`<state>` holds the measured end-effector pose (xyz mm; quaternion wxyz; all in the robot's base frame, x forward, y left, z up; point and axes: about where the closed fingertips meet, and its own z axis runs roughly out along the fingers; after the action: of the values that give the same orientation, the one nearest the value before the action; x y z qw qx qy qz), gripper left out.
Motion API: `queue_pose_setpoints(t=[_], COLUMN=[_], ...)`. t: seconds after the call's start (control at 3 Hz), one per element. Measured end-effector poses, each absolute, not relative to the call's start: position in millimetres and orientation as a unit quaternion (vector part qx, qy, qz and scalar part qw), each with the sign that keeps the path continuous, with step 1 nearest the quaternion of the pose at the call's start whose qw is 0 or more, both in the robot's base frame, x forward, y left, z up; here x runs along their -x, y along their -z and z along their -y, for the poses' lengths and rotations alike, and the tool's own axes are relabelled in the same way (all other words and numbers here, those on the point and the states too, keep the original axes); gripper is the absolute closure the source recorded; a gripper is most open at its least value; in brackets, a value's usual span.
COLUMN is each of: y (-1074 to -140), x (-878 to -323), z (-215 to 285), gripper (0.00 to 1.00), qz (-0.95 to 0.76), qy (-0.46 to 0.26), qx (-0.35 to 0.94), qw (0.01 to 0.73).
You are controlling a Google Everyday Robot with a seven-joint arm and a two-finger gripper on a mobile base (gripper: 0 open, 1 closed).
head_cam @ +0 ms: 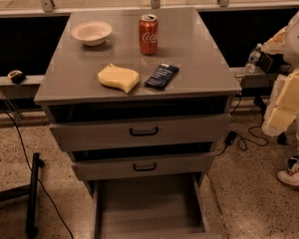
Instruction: Place rxbar blueberry into bottom drawer
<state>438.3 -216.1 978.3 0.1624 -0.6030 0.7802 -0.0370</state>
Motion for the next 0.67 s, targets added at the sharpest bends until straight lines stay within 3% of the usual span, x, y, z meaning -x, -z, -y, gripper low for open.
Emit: queue_pose_setpoints(t=[0.67], y=[-983.1], x=[-467.3], z=[204.5], gripper=[0.0], qz=[-0.77], qy=[0.034], qx=[0.608], qw=[0.193])
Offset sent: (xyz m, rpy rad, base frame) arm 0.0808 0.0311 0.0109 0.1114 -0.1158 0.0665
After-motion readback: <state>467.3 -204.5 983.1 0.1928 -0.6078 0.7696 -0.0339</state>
